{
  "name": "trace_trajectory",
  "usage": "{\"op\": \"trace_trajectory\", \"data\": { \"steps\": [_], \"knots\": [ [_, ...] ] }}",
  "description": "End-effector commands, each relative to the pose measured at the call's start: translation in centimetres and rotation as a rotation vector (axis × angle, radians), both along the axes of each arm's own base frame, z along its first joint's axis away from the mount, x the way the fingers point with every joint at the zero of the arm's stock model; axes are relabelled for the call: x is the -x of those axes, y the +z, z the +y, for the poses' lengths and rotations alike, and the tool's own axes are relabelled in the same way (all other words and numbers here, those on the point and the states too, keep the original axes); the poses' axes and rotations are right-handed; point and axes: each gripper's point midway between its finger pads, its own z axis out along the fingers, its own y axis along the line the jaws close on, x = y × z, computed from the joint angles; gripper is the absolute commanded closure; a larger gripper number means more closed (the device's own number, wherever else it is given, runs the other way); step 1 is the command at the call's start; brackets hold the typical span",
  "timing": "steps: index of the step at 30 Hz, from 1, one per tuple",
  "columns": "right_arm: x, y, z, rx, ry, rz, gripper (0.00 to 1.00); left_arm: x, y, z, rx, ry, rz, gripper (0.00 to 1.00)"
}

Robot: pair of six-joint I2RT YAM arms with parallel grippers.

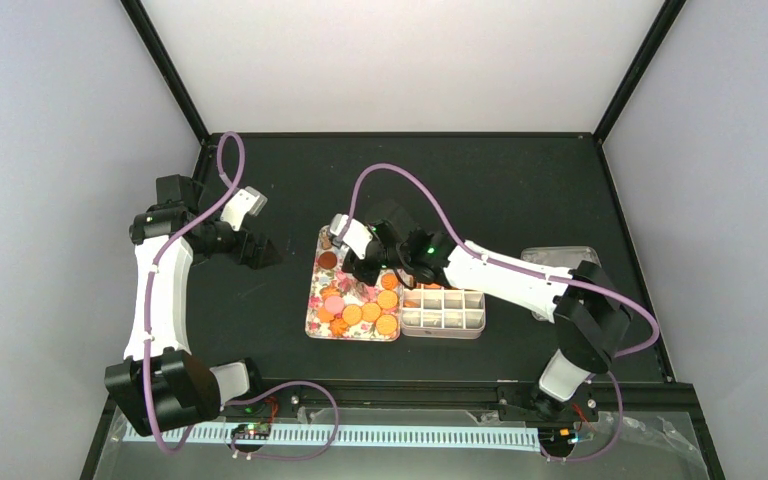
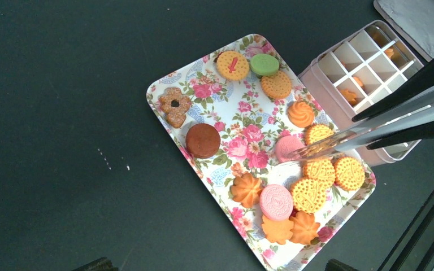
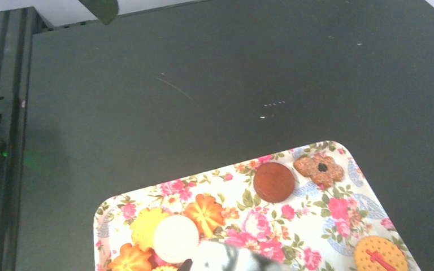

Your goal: Pack the cookies

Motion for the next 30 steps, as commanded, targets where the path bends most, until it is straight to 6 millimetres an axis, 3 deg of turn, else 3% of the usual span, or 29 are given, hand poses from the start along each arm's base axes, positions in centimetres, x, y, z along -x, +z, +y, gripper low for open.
{"op": "trace_trajectory", "data": {
  "steps": [1, 5, 9, 19, 30],
  "knots": [
    [-0.7, 2.3, -0.8, -0.018, -0.041, -0.065, 0.88, 0.0, 1.2, -0.1, 0.004, -0.018, -0.038, 0.01],
    [-1.3, 4.8, -1.1, -0.056, -0.070, -0.120, 0.90, 0.0, 1.2, -0.1, 0.003, -0.018, -0.038, 0.01],
    [-1.8, 5.5, -1.0, -0.056, -0.084, -0.147, 0.88, 0.0, 1.4, -0.2, 0.005, -0.021, -0.042, 0.01],
    [-3.2, 2.5, -0.7, -0.028, -0.124, -0.104, 0.66, 0.1, 1.3, 0.0, -0.012, -0.019, -0.041, 0.01],
    [-2.5, -0.6, -1.6, -0.007, -0.126, -0.038, 0.64, 0.1, 1.4, 0.0, -0.011, -0.019, -0.044, 0.01]
  ]
}}
